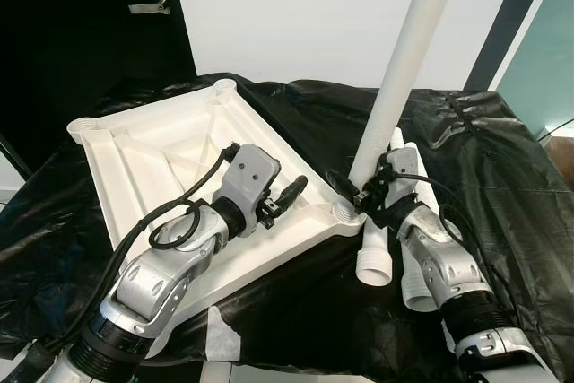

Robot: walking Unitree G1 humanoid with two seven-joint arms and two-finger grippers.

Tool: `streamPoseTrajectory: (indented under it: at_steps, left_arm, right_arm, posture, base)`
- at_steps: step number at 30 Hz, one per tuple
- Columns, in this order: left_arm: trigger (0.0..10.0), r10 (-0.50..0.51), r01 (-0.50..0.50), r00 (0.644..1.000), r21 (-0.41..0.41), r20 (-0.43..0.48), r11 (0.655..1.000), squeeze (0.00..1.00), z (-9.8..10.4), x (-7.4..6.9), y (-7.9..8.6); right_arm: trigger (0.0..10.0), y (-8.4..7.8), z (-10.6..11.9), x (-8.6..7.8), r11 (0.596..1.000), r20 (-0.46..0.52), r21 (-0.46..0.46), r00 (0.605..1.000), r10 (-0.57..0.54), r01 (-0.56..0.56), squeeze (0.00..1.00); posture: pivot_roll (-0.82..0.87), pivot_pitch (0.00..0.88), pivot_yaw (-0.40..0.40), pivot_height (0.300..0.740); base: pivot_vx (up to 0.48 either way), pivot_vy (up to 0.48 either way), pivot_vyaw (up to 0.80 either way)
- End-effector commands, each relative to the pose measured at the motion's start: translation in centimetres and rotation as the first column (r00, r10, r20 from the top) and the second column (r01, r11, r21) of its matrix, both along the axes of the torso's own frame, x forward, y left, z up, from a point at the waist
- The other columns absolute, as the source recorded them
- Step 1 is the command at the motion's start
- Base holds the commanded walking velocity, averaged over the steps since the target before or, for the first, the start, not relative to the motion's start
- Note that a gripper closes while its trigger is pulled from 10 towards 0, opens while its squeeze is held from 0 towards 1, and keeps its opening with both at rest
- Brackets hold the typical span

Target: Building children table

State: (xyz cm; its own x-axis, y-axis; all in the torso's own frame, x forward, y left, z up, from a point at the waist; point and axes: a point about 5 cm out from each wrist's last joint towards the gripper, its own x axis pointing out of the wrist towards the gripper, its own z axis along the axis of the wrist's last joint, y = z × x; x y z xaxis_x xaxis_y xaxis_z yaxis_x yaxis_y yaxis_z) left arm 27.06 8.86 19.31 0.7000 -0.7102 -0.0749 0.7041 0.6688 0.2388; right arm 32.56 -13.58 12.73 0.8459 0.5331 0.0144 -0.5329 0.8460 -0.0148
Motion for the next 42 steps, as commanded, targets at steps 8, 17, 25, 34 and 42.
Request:
streamPoseTrajectory:
  at_steps: [8, 17, 25, 34, 42]
  left_arm:
    - [10.0, -0.148, 0.148, 0.989, 0.014, 0.0, 0.989, 0.0, 0.6, -0.6, -0.6]
    - [10.0, -0.146, 0.146, 0.989, 0.009, 0.002, 0.989, 0.0, 0.6, -0.7, -0.7]
    - [10.0, -0.134, 0.134, 0.991, 0.006, -0.002, 0.991, 0.0, 0.5, -0.8, -0.6]
    - [10.0, -0.131, 0.131, 0.991, -0.008, -0.026, 0.991, 0.0, -0.2, -0.9, -1.1]
    - [10.0, -0.122, 0.122, 0.992, -0.006, -0.03, 0.993, 0.0, -0.3, -0.9, -1.0]
  right_arm:
    - [10.0, -2.0, -5.1, -1.0, 0.997, -0.325, -0.072, 0.944, -0.057, 0.035, 0.0]
    - [10.0, -1.3, -5.1, -1.1, 0.992, -0.321, -0.12, 0.947, -0.002, -0.038, 0.0]
    - [10.0, -0.7, -5.0, -1.2, 0.993, -0.274, -0.118, 0.96, -0.054, 0.022, 0.0]
    - [10.0, 2.2, -3.2, -1.2, 0.903, -0.095, 0.009, 0.9, -0.426, 0.429, 0.0]
    - [10.0, 3.4, -2.1, -1.3, 0.918, -0.063, 0.088, 0.922, -0.383, 0.387, 0.0]
  posture:
    - [0.01, 0.0, -0.003, 0.74]
    - [0.02, 0.0, -0.015, 0.74]
    - [0.02, 0.0, -0.02, 0.74]
    - [0.02, 0.006, -0.028, 0.74]
    - [0.01, 0.002, -0.025, 0.74]
  base:
    - [0.0, 0.0, 0.0]
    - [0.0, 0.0, 0.0]
    - [0.0, 0.0, 0.0]
    - [0.0, 0.0, 0.0]
    - [0.0, 0.0, 0.0]
